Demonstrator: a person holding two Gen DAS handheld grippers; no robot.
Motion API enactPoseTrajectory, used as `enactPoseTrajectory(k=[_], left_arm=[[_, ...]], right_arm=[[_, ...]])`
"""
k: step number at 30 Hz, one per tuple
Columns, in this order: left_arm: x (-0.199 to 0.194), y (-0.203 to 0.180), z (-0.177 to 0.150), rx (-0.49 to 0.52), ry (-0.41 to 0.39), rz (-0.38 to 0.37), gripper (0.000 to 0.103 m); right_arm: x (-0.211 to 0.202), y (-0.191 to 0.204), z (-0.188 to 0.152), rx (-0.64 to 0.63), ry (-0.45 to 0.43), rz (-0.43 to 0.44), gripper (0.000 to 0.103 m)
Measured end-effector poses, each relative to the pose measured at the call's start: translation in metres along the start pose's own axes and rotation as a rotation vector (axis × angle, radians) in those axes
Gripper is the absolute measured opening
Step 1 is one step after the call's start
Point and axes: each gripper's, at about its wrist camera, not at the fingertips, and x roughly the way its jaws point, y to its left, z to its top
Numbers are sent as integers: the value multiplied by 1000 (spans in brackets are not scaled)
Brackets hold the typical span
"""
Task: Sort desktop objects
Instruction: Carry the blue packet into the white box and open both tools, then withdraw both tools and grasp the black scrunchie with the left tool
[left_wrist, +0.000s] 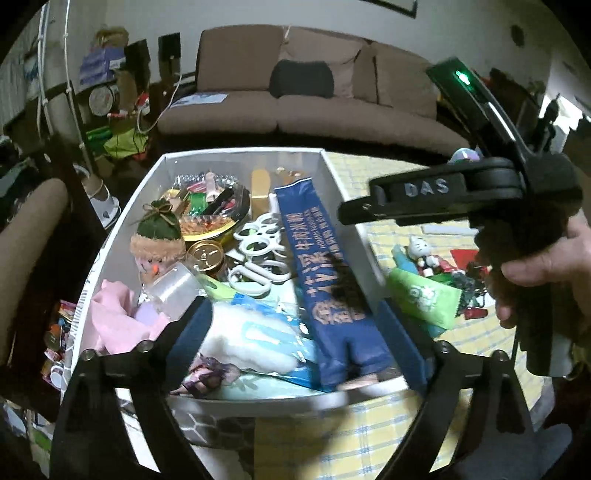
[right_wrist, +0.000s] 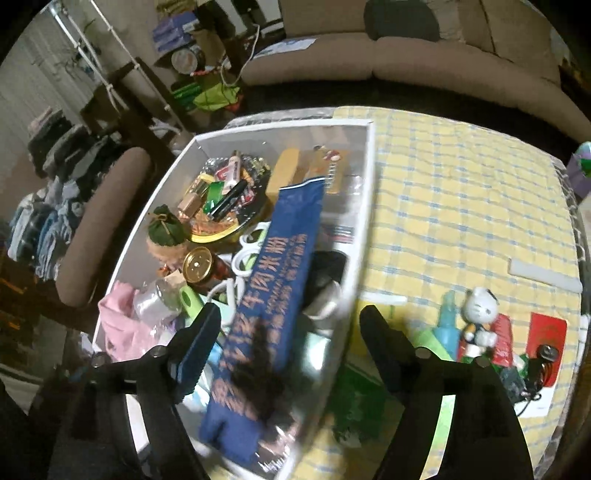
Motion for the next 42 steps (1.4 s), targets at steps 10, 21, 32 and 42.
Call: enactPoseTrajectory(k=[10,21,32,42], left_arm=[[-14,-43,-7,38,11,-23,98],[5,-125,-32,116,33,-152,98],[82,-241,-60,348,48,-133,98],[172,-296,-60,515,130,-88,60]], right_arm=[[-59,-75,-43,106,-67,5,100],[-137,-197,-127,194,-255,-7,102],[-124,-257,-180,250,-270,27,102],[-105,-306,-199,446,-278,247,87]])
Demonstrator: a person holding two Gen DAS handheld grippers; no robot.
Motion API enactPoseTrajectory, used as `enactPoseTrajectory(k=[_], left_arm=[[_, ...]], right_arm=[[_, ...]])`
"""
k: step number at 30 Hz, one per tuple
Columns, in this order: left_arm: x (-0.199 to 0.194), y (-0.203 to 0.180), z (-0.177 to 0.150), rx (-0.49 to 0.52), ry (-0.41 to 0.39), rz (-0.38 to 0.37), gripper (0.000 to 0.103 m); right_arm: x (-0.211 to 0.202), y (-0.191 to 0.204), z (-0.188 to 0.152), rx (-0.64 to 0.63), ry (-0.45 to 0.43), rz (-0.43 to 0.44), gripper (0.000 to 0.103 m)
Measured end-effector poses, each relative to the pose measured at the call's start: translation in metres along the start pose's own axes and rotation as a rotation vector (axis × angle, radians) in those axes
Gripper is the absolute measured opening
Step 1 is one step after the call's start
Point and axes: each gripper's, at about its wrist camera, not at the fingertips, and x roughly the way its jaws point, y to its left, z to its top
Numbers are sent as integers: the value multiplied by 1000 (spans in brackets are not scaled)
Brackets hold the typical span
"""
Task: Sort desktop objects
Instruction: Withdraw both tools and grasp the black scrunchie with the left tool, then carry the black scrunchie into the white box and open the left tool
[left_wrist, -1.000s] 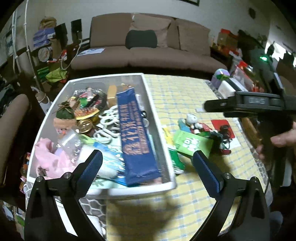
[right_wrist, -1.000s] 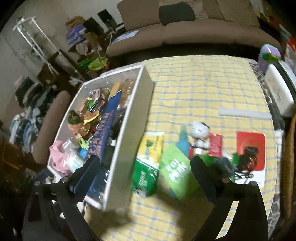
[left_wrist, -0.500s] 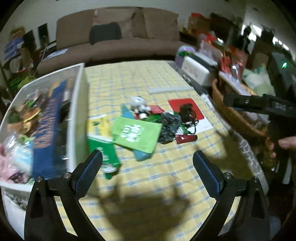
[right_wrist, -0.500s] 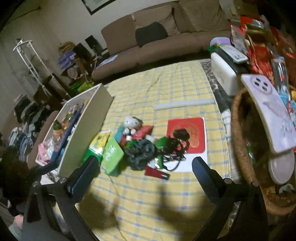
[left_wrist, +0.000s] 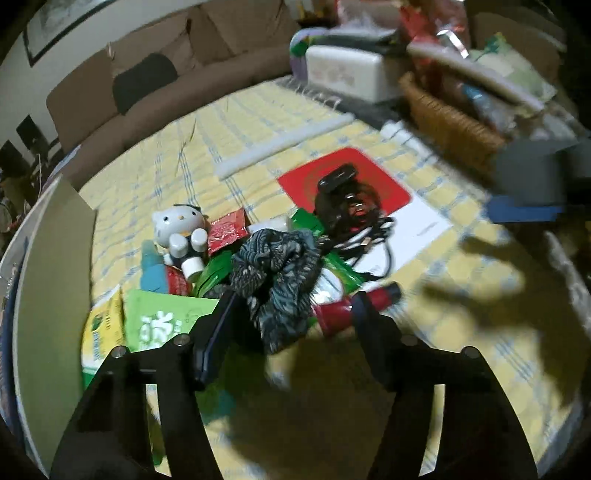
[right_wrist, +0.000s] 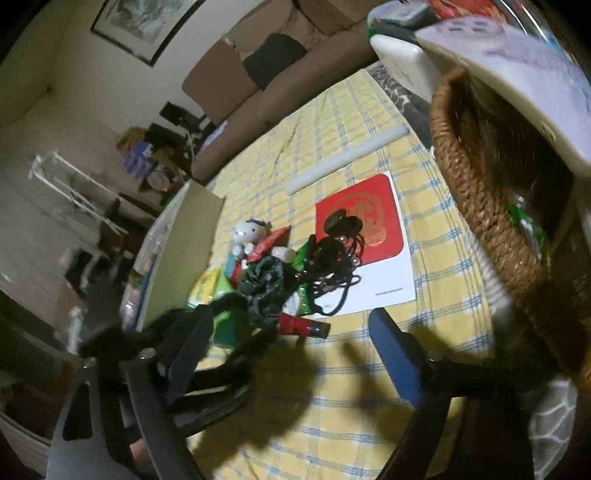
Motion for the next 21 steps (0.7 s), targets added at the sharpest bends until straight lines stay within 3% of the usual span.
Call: enactPoseTrajectory(k=[3,5,6,7,13,18,21], left_arm=[[12,1,5,-15,-3,15,57],[16,1,7,-24,-1,-1,34],[16,2,7,-35,0,-17,14],[17,4,7,-52,9,-38,9],[-19,33,1,-231,-30,-209,8],[-92,75,-9,-313,-129,-366,8],[-138,119,-16,-357,-179,-397,8]], right_arm=[[-3,1,1,0,-4,16,87],[-4,2,1,-10,-5,13,87],[-3,2,0,-13,-2,11,87],[-2,2,-1,-14,1,7,87],[3,4,-5,-23,7,-9,87],[1,13,-8,-51,-6,-9,87],[0,19,-11,-66,-14,-18,87]])
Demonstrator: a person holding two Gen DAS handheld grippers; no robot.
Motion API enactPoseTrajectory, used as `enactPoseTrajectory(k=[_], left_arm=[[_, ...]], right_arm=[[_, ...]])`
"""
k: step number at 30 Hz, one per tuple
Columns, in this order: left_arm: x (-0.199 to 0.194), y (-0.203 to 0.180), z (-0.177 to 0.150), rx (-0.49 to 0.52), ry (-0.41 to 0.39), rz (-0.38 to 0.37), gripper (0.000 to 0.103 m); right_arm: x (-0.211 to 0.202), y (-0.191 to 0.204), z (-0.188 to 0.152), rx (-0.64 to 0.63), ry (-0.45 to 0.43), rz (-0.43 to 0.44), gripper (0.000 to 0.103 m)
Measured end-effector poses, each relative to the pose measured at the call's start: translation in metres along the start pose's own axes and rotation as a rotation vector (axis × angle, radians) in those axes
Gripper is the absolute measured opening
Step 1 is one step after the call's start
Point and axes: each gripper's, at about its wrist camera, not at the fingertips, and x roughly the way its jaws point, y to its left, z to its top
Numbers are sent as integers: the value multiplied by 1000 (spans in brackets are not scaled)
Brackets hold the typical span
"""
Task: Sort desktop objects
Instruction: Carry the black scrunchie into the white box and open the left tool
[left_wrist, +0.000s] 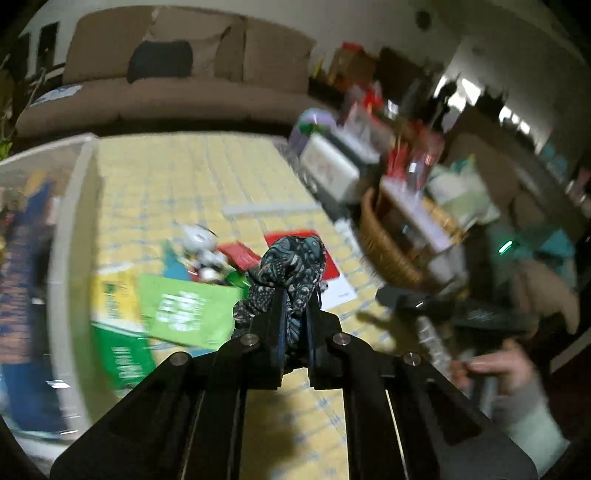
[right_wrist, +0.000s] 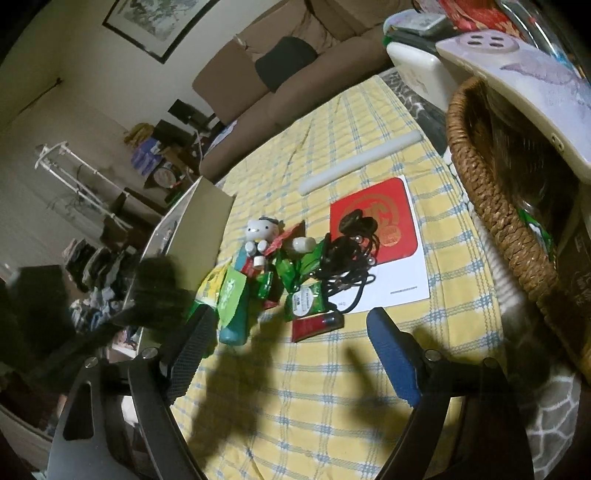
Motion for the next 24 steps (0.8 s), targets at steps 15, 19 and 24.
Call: enactPoseTrajectory(k=[15,19,24], left_arm=[[-83,225,37,-212,36,470,9],[-66,242,21,-212,84,501,9],[-63,239,11,-248,67,483,55]], right_arm=[[35,54,-12,-121,56,-68,87],[44,61,-13,-144,67,-94,87],[48,69,-12,-168,57,-114,87]])
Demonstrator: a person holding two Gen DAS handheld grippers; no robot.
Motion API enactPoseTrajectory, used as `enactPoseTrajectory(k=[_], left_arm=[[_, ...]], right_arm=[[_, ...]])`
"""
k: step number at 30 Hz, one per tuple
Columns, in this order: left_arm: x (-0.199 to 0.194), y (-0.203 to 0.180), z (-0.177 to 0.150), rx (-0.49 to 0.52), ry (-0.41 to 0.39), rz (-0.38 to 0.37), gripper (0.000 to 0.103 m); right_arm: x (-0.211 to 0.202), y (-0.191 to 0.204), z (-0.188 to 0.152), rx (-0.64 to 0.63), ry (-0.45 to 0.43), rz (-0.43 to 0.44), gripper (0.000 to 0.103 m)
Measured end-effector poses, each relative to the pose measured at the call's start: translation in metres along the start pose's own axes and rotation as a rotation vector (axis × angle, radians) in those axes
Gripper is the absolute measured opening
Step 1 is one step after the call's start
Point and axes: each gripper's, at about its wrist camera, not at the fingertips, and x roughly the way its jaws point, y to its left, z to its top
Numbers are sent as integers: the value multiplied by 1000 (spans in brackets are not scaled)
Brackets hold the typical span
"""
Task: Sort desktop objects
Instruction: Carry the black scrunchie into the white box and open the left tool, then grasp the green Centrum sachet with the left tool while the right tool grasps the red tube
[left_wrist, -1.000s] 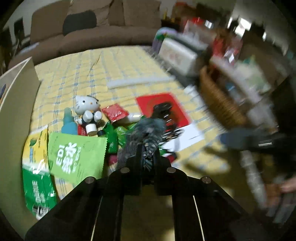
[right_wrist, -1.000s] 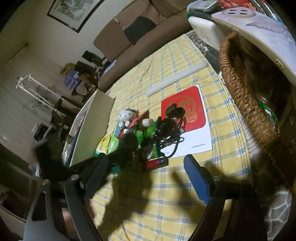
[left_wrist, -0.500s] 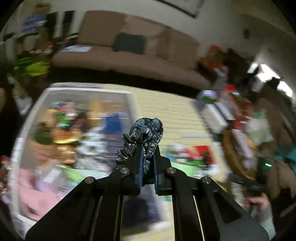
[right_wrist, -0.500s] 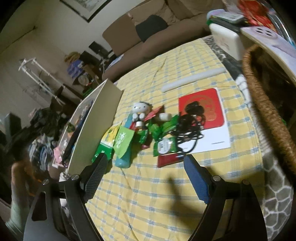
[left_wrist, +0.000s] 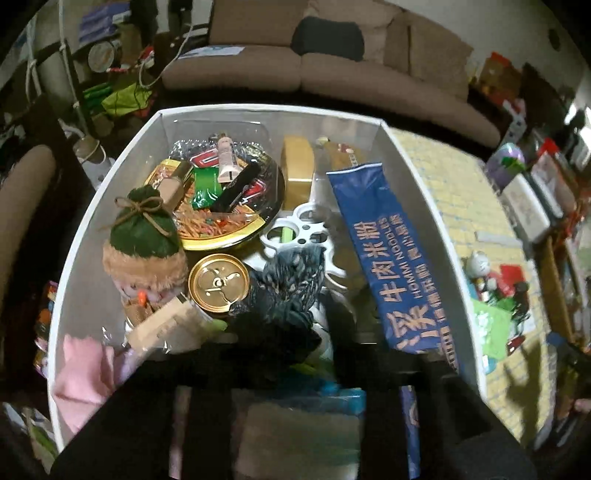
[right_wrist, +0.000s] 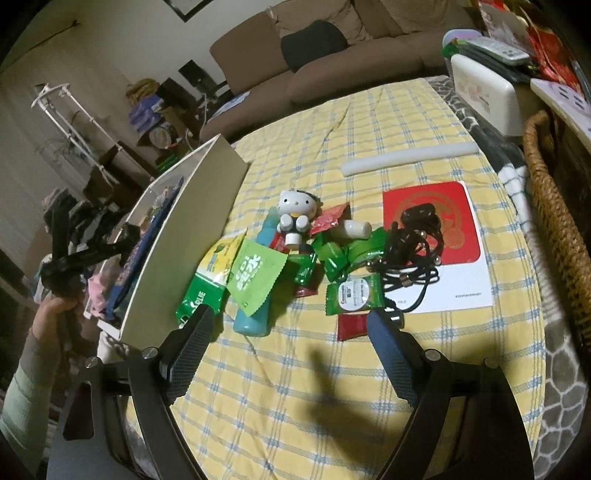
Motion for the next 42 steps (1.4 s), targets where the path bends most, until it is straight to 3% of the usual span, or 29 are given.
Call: enactPoseTrajectory(k=[1,3,6,8,13,17,21,28,30,31,33,37,42], left_arm=[[-6,0,-2,-20,-24,2,80],[-29,1,-6,-53,-102,5,87],[-65,-19,-19,-33,-211,-26,87],[-80,-48,-33,18,-238,-72,87],[-82,-135,-81,99,-223,-227,87],[-62,-191,-111,149,-187,-256,87],[-36,-211,-127,135,-138,-272,87],[-14,-217,-136,161,-114,-260,87],[-9,-219,-140,171,-107,-257,87],[-6,-220,-141,173,-100,-257,87],[-3,-222,-144,175,-85,-266,87],[-3,-243,-149,244,-83,-283,87],[13,-291,-145,460,-80,-339,87]], right_arm=[[-2,0,1,-1,-9,-7,87],[-8,-2,4,-1,-24,-22,87],[-21,-11,9,11,-55,-50,87],[-31,-19,13,17,-78,-75,87],[-25,-32,9,-12,-64,-182,87],[1,-26,-5,-120,-8,-256,87],[33,-13,-19,-282,24,-347,87],[76,-6,-34,-420,75,-449,84],[77,-7,-35,-425,63,-422,64],[76,-8,-33,-413,70,-408,61],[73,-11,-29,-395,80,-413,61],[46,-25,-19,-263,58,-307,61],[-11,-42,-5,-129,-56,-199,61]])
